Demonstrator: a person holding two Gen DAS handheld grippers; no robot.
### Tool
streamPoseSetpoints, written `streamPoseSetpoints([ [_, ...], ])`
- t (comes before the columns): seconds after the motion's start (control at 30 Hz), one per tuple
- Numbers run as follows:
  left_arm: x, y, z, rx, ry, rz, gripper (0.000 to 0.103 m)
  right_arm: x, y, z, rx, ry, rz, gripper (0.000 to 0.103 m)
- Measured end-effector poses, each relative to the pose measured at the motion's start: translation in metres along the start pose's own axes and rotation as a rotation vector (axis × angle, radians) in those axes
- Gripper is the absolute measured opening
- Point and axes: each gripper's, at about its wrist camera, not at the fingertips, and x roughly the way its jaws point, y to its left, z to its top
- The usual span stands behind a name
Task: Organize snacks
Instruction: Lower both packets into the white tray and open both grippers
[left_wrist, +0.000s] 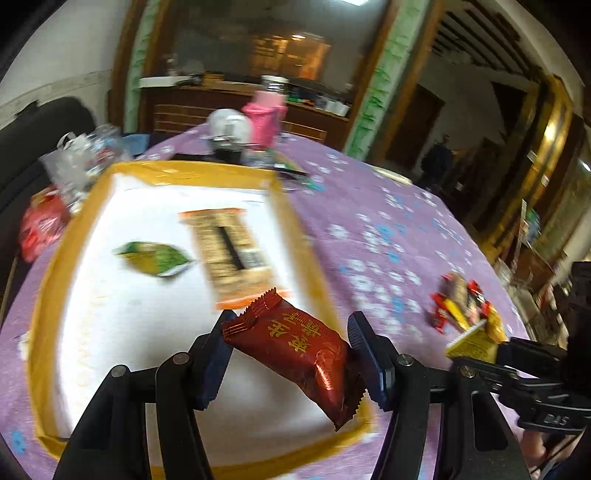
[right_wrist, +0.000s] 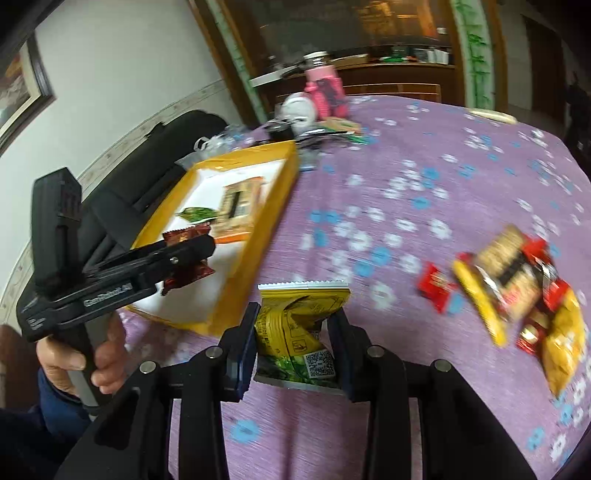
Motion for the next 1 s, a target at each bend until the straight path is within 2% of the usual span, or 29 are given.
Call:
streamPoseSetpoints([
  [0.17, -0.003, 0.039, -0.001, -0.067, -0.005, 0.068, 0.066, 0.026, 0.037, 0.015, -0.054, 0.039, 0.05, 0.036],
  [0.33, -0.001, 0.059, -0.004, -0.093, 0.0, 0.114, 0.066, 0.058, 0.066, 0.02, -0.094, 0.094, 0.091, 0.036],
  [0.6, 0.007, 0.072, -0.009, -0.11, 0.01, 0.151, 0.066, 0.101, 0.086, 0.016, -0.122, 0.135, 0.099, 0.036],
  [0.8, 0.013, 0.073, -0.012, -0.094, 0.015, 0.163, 0.066, 0.106, 0.094, 0.011, -0.164, 0.107, 0.105, 0.036],
  [1.0, 0.014, 0.076, -0.012, -0.108, 0.015, 0.134, 0.066, 0.104, 0.098, 0.006, -0.208, 0.069, 0.083, 0.036],
])
